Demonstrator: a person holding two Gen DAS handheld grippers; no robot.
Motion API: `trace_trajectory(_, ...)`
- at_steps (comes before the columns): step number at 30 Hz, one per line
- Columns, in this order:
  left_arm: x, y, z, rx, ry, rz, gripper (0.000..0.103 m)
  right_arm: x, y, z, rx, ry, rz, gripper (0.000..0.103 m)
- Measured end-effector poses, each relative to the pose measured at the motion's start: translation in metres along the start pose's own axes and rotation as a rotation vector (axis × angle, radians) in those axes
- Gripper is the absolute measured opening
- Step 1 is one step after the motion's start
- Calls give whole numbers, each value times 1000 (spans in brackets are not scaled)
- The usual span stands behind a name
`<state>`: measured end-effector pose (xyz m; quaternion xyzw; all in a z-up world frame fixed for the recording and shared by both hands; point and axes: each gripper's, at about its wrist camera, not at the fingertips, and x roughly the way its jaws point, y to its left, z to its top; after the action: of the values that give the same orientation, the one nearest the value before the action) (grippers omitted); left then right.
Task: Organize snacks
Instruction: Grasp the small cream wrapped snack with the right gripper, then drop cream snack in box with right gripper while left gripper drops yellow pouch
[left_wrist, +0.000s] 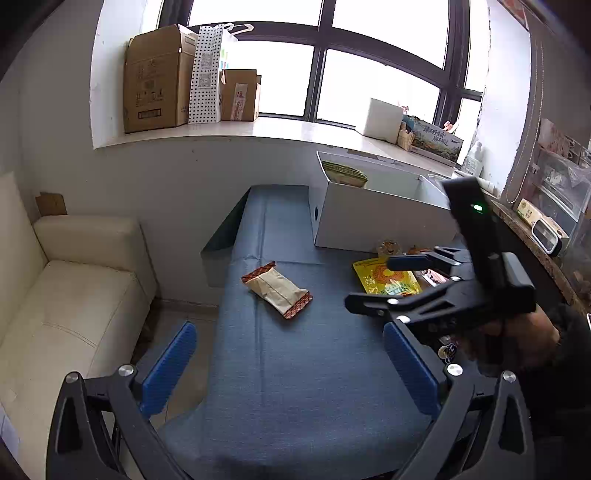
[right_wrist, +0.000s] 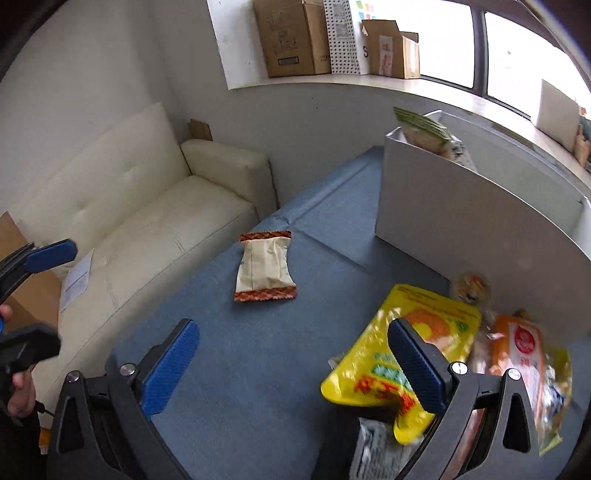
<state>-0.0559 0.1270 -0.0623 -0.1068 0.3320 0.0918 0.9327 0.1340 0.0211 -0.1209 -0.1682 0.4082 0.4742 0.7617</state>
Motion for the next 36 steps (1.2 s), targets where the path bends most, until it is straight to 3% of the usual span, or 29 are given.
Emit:
trace_trajectory(7, 2, 21, -8, -54, 15, 10, 103, 72, 18, 41, 16, 115, 50, 103)
trace_trajectory(9, 3, 25, -9, -69, 18, 11, 103, 92, 23, 47, 2, 159, 12, 102)
trace_trajectory(12, 6, 28, -9, -82, 25, 22, 103, 117, 27, 49, -31, 208, -22, 86)
trace_trajectory(13, 7, 28, -9, -85, 26, 19, 103, 122, 26, 48, -33, 223, -28, 76)
trace_trajectory(17, 11, 30, -10, -94, 35, 15, 103, 122, 33, 47, -93, 203, -49, 52)
trace_trajectory(20, 14, 29, -12, -98, 44, 3, 103, 112, 27, 42, -66, 198, -27, 50)
trace_trajectory(25, 29, 20, -10, -99, 85, -50, 103, 47, 5, 36, 35, 45, 42, 49)
trace_trajectory(29, 51, 0, -2, -107, 126, -157, 103, -34, -25, 13, 130, -102, 42, 49)
trace_trajectory(36, 114, -67, 21, -96, 226, -281, 103, -153, -70, -61, 278, -256, -118, 49)
